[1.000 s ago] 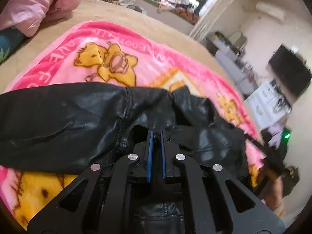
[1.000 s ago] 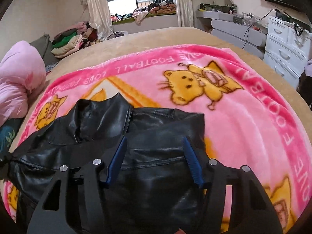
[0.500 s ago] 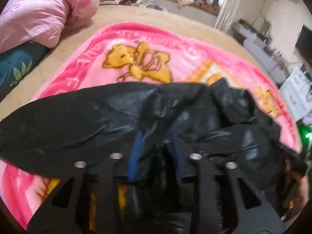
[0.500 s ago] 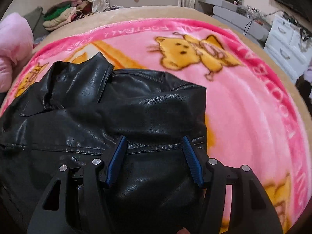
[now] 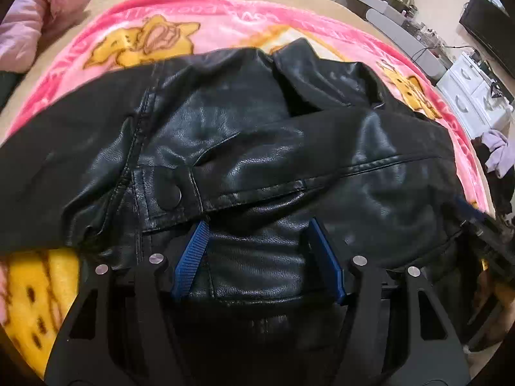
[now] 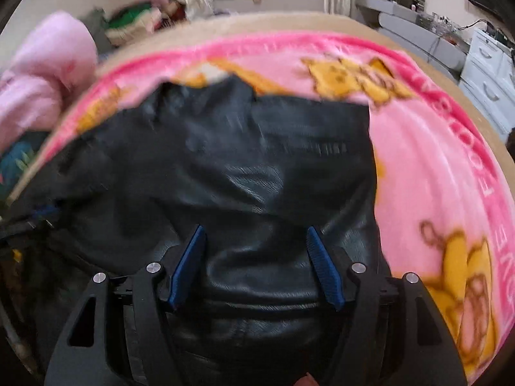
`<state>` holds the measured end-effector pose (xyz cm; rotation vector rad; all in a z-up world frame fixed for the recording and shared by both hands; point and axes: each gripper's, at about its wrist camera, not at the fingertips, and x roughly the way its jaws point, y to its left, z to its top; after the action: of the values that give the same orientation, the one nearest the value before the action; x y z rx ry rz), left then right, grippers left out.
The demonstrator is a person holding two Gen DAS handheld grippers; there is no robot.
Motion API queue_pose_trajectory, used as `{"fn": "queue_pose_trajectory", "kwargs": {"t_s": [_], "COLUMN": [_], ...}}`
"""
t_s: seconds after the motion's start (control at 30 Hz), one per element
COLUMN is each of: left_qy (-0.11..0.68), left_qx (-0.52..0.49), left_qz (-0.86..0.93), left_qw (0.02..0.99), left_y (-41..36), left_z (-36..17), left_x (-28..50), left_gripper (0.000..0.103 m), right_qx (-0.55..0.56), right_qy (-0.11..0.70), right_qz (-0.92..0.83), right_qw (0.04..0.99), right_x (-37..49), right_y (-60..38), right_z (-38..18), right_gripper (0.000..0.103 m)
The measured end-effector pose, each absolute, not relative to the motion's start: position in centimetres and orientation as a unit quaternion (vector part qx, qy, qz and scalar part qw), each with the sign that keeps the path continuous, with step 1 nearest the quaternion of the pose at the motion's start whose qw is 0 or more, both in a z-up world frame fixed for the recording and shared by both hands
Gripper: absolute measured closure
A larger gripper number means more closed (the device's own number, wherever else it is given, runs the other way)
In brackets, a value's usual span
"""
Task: Fold large clothes
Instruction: 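Move the left gripper to the other sleeve cuff and grasp it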
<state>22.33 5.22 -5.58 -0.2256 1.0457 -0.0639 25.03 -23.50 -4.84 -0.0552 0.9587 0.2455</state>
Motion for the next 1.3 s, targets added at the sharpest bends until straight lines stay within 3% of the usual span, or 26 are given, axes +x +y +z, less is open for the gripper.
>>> {"fn": "queue_pose_trajectory", "kwargs": {"t_s": [0.13, 0.2, 0.27, 0.33, 0.43, 0.63, 1.3], "left_qy": [0.485, 0.469, 0.455, 0.442, 0.436, 0.429, 0.403], "left_qx": [-0.107, -0.115, -0.112, -0.1, -0.112, -0.137, -0.193], "left_qz": [-0.035, -0.045, -0.038, -0.024, -0.011, 0.029, 0.151], "left_qw": [0.867, 0.874, 0.883, 0.891, 0.893, 0.892, 0.882], "left_y": [4.9, 5.1, 5.2, 5.7, 7.0, 10.4, 21.1], "left_z": [-4.6, -3.2, -2.1, -1.3, -0.9, -0.4, 0.8], "left_x": [21.6, 21.1, 20.7, 20.2, 19.7, 18.6, 14.9], "left_gripper": [0.042, 0.037, 0.02, 0.02, 0.009, 0.009, 0.009], "right_qx": [-0.038, -0.019, 0.008, 0.006, -0.001, -0.009, -0.055], "right_qy": [0.46, 0.443, 0.428, 0.418, 0.407, 0.379, 0.351], "right_qz": [0.108, 0.12, 0.137, 0.138, 0.145, 0.167, 0.251], "right_qw": [0.881, 0.888, 0.893, 0.898, 0.902, 0.91, 0.9], "right_x": [24.8, 24.1, 23.2, 22.5, 21.7, 20.4, 19.3], "right_y": [-23.1, -23.2, -23.2, -22.8, -21.6, -18.1, -4.9], "right_z": [-5.4, -4.3, -3.2, -2.4, -1.4, 0.7, 3.1], "right_gripper": [0.038, 0.033, 0.023, 0.02, 0.01, 0.006, 0.005]}}
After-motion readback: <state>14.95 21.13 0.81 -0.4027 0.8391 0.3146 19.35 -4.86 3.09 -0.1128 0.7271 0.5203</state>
